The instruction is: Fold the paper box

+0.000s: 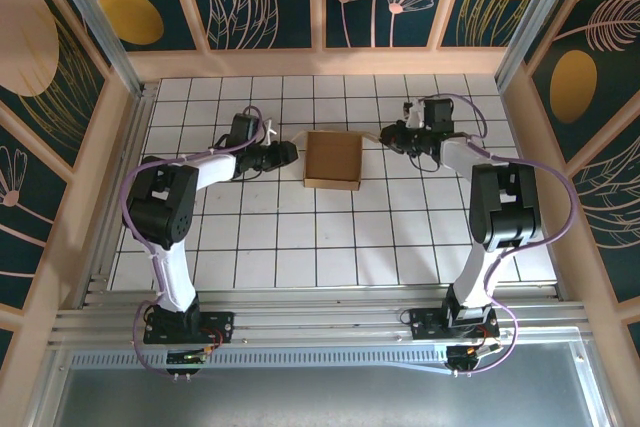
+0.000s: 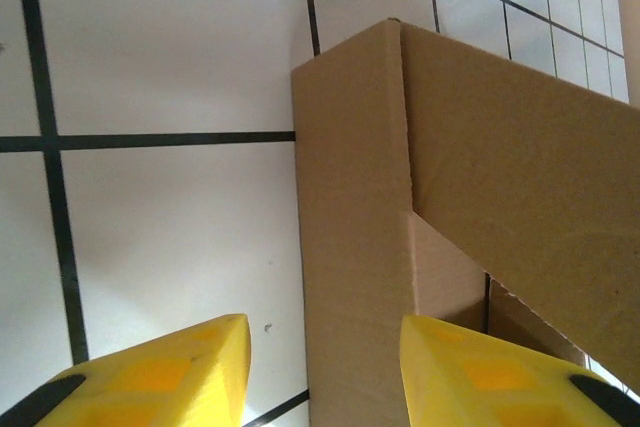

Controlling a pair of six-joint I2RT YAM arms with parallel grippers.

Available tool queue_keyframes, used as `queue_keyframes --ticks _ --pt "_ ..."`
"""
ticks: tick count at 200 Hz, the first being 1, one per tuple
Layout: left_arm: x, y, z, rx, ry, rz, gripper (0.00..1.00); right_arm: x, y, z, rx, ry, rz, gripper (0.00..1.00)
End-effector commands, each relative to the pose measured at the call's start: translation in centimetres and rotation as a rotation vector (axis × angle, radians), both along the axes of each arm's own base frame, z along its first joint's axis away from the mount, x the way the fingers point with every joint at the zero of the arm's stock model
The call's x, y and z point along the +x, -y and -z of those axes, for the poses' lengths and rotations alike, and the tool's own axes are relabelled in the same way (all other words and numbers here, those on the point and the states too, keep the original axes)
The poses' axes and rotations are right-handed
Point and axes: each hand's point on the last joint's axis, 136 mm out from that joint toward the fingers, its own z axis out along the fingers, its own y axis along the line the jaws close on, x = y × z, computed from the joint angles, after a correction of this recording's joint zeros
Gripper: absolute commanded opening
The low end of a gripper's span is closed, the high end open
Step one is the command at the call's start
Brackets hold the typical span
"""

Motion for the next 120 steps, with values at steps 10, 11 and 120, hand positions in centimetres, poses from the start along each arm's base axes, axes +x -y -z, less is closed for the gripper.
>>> queue_keyframes --ticks 10,11,120 --pt "-0.2 1.4 -0.1 -0.031 0.009 0.041 0.43 -0.4 -1.7 0.4 0.043 -0.003 -0.023 0.04" --pt "-0.2 1.5 -0.1 -0.031 0.009 0.042 0.43 -0.5 -1.8 0.4 0.045 -0.004 -0.025 0.04" --pt "-0.1 1.7 0.8 0.044 0.016 0.046 0.43 0.4 -0.2 -2.9 0.043 0.107 0.014 0.27"
